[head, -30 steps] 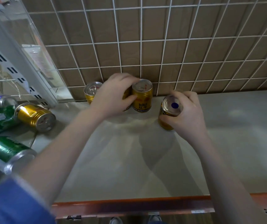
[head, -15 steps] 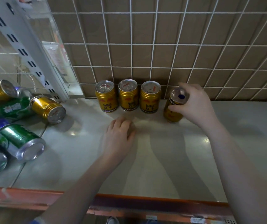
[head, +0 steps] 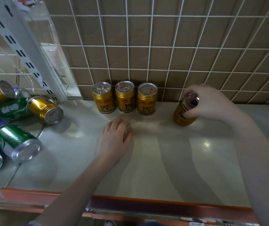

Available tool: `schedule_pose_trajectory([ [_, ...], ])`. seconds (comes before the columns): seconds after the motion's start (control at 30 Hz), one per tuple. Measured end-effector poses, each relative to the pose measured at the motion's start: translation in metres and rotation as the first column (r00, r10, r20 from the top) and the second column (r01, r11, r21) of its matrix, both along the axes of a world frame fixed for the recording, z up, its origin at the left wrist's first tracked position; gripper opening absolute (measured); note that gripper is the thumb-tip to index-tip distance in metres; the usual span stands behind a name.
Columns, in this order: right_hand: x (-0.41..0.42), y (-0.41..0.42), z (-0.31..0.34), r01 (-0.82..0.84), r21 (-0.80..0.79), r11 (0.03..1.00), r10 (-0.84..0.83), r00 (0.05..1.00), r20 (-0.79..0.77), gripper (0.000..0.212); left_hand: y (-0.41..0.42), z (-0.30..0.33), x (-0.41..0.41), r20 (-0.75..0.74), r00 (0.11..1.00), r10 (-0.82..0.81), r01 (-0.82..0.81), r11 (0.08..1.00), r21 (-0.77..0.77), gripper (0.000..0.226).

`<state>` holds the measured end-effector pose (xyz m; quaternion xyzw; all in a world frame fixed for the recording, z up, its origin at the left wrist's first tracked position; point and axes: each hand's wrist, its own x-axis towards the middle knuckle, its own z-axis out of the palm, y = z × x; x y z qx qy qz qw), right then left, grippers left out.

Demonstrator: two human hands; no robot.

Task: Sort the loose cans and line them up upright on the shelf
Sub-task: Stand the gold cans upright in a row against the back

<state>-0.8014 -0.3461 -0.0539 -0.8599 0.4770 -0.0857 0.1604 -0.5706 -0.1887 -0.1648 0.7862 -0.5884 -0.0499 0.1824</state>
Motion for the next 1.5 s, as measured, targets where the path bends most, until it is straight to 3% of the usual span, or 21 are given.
schedule_pose_trajectory([
  [0.23,-0.023,0.007,-0.008,0.099,0.005,0.995,-0.097,0.965,0.243,0.059,-0.001,0.002,-0.002,0.012,1.000,0.015,-0.015,1.000,0.009,0.036],
  [0.37,-0.023,0.011,-0.017,0.112,0.056,0.992,-0.124,0.944,0.307,0.059,-0.001,0.003,-0.003,0.018,1.000,0.016,-0.016,1.000,0.023,0.037],
  [0.6,-0.026,0.012,-0.036,0.159,0.168,0.973,-0.204,0.931,0.302,0.066,-0.001,0.003,-0.003,0.016,1.000,0.011,-0.012,0.999,0.036,0.037],
  [0.83,-0.032,0.011,-0.050,0.102,0.262,0.960,-0.138,0.983,0.123,0.091,-0.001,0.002,-0.002,0.017,1.000,0.007,-0.008,1.000,0.027,0.037],
  [1.2,-0.024,0.002,-0.030,-0.029,0.402,0.915,-0.010,0.996,0.093,0.084,-0.001,0.001,-0.001,0.005,1.000,0.007,-0.007,1.000,0.016,0.036],
  [1.43,-0.005,-0.013,-0.005,-0.030,0.160,0.987,0.003,0.987,0.163,0.075,-0.002,0.000,-0.001,0.009,1.000,0.010,-0.010,1.000,0.010,0.035],
  [1.5,0.007,-0.019,0.001,-0.057,0.065,0.996,0.049,0.991,0.123,0.073,-0.001,-0.001,0.000,0.015,1.000,0.010,-0.010,1.000,0.015,0.037],
])
